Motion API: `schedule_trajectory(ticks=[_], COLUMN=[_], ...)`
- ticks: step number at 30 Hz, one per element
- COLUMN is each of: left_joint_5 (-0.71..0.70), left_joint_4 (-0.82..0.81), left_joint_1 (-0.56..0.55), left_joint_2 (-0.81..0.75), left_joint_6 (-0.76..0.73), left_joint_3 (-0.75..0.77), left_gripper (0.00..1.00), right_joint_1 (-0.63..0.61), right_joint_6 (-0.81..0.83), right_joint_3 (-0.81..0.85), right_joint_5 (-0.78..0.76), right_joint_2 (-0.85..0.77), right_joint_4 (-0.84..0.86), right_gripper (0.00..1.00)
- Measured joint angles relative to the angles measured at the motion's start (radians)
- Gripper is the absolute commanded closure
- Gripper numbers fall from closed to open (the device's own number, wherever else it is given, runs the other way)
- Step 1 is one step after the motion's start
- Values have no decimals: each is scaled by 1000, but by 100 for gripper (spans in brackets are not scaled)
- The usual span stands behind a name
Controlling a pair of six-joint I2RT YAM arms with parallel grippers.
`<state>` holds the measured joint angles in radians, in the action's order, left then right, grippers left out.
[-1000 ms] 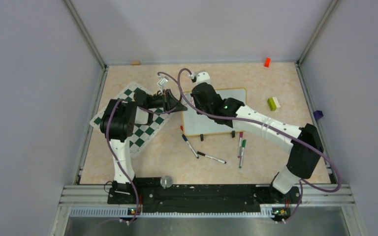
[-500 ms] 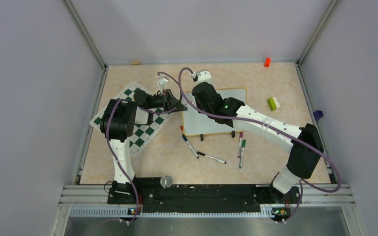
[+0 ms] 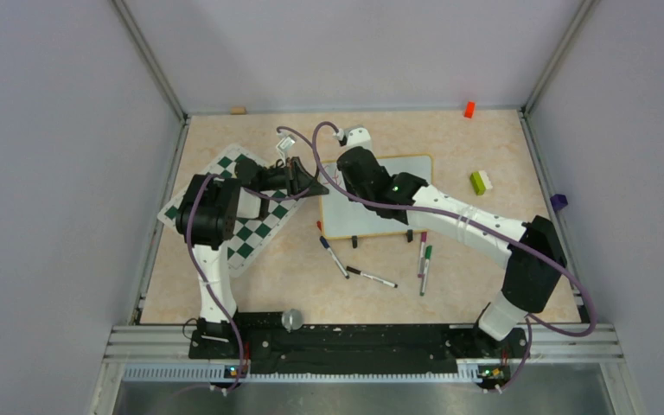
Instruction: Write a sentence on the whiteboard
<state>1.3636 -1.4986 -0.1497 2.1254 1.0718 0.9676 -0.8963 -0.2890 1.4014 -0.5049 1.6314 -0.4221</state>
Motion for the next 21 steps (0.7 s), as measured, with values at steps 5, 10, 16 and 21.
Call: schedule_trajectory(ticks=[5, 10, 16, 21], left_joint_5=[-2, -3, -7, -9], left_joint_4=[3, 8, 10, 10], left_joint_1=[0, 0, 0, 0], left_joint_2=[0, 0, 0, 0], left_joint_6=[0, 0, 1, 1], left_joint_3=[0, 0, 0, 0], left_gripper=[100, 100, 100, 100], right_joint_1=[2, 4, 9, 12], right_joint_6=[-1, -2, -2, -2], right_joint_3=[-8, -20, -20, -20], right_joint_5=[-2, -2, 2, 2], right_joint_2=[-2, -8, -8, -8], right_joint_4=[2, 8, 8, 8], right_gripper=[100, 100, 100, 100])
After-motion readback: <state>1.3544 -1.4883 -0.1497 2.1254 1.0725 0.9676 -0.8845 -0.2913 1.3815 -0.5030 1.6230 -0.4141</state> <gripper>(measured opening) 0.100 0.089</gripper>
